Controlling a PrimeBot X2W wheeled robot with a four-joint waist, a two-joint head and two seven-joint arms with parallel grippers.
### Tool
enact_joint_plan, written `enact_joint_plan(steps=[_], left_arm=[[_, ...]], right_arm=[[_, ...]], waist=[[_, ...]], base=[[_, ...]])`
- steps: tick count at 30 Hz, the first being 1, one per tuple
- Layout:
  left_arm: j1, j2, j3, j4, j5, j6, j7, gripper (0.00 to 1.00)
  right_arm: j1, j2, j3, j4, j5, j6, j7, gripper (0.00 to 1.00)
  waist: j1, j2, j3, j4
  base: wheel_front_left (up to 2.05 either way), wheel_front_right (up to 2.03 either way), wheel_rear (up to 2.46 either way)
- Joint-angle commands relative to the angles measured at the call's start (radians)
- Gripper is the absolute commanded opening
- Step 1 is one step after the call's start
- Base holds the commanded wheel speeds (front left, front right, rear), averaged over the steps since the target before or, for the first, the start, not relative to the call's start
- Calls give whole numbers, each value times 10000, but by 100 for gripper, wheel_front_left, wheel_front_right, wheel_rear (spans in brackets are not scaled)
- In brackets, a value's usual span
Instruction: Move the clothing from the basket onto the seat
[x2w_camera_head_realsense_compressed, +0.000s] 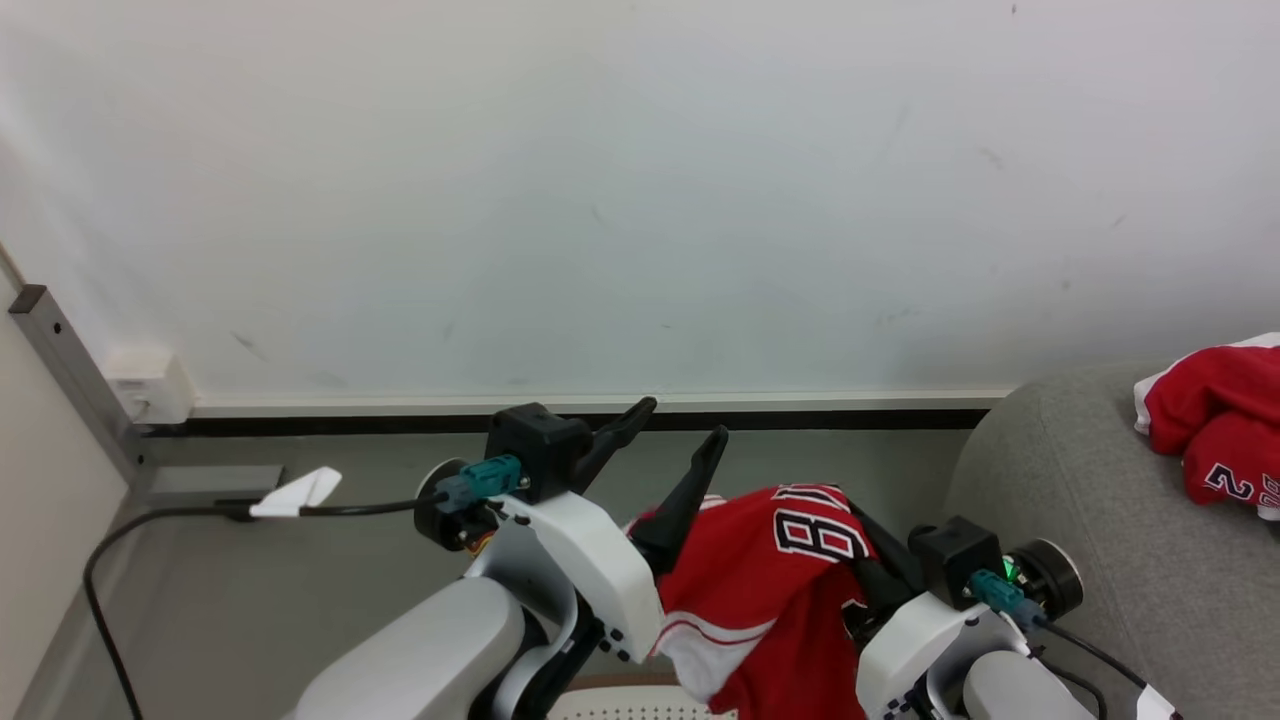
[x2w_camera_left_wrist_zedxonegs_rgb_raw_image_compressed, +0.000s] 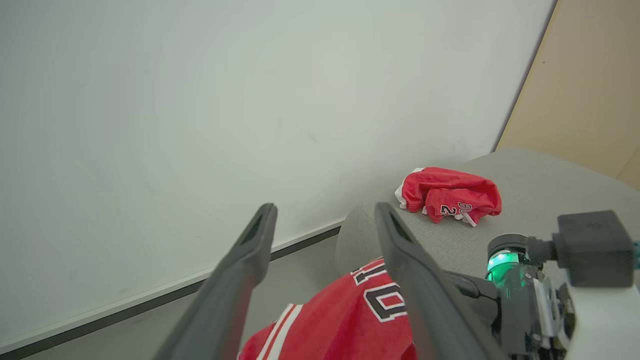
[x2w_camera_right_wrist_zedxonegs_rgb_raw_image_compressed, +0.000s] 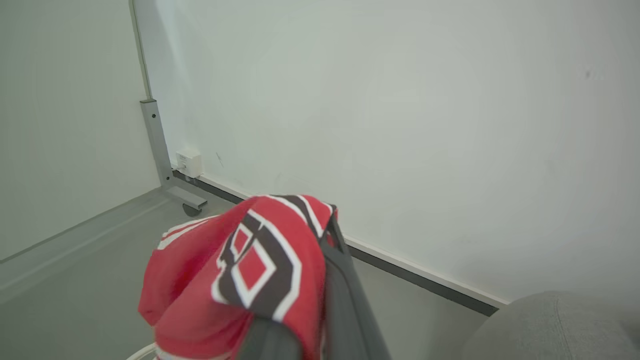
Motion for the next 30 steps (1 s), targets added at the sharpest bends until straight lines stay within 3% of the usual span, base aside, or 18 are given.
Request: enact_joint_plan(steps=[1,9,18,30], left_arm=[[172,81,20,-14,-60,45,-48,100],[435,201,16,-49,-159,61,-195,100],[743,181,-6,-253,-143,175,-503,100],[590,155,-117,-540,17,205,-625,100]], right_arm=[[-144,-19,-87,-64,-111,-26,-43,0],[-363,-20,-1203,-462,-838,-26,-40,0],[-875,-26,-2517,-921,-2036,-26,-41,0],[-1198,-301,-3190,-1551,-2364,-26,-36,0]], waist=[[0,0,12,-88],[0,0,120,-854],[0,0,390,-2308],[0,0,1005,-4168]], base=[[0,0,0],[0,0,0],[0,0,0],[0,0,0]])
